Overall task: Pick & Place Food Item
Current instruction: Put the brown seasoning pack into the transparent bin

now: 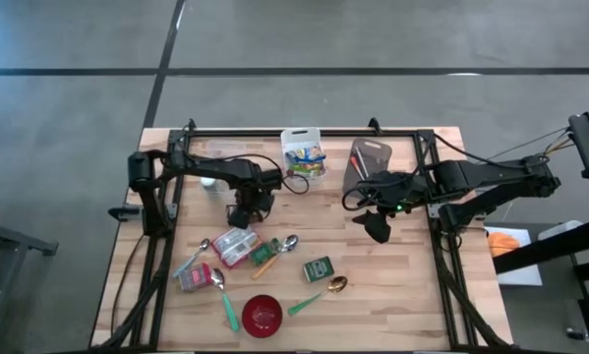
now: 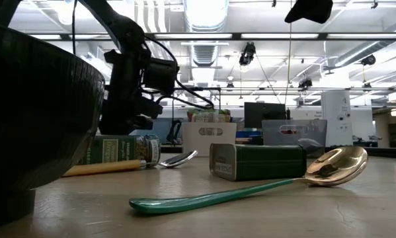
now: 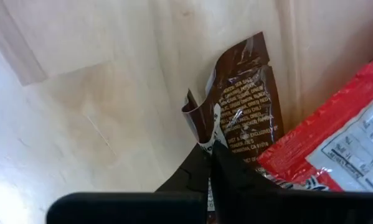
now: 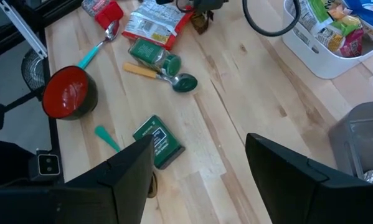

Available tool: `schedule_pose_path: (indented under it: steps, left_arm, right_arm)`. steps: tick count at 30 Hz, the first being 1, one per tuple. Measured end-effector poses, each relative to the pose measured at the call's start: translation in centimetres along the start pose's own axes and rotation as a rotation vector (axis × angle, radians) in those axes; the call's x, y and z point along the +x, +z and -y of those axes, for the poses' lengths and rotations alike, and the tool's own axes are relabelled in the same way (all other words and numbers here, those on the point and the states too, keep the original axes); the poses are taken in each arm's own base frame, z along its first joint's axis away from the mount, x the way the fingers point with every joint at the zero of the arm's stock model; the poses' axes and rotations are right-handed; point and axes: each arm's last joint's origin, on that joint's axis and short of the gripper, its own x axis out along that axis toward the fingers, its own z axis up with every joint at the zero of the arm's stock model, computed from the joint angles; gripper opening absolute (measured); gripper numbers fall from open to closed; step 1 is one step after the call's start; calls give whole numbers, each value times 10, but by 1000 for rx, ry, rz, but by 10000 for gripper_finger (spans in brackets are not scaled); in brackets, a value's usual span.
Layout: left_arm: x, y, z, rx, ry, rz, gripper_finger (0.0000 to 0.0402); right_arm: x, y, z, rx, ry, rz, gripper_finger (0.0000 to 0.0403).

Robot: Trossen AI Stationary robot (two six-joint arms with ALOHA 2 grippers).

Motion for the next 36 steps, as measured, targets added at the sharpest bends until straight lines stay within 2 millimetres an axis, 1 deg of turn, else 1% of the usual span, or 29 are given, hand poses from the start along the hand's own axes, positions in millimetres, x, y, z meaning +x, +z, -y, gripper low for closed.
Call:
schedule_pose_path:
  steps: [3,12,17,22,25,27,33,36]
  left_arm:
    - [-8,1,0,-75,14,23,1]
    - [-50,-8,8,-197,84,153,0]
    - [-72,-15,14,-318,110,240,0]
    - [-100,-24,22,-423,139,379,0]
    - [-120,-31,28,-482,159,502,0]
    - [-135,-34,31,-533,172,618,0]
    - [-191,-38,38,-659,176,1124,0]
    - [-210,-38,40,-668,170,1300,0]
  right_arm:
    - [-1,1,0,9,1,5,249]
    - [-7,8,-3,88,-10,77,249]
    - [-8,18,-9,129,42,189,249]
    - [-2,29,-15,157,41,311,249]
    - [4,35,-19,168,36,354,249]
    - [9,39,-22,180,34,399,249]
    - [35,56,-34,243,36,541,249]
    - [43,63,-37,282,8,640,249]
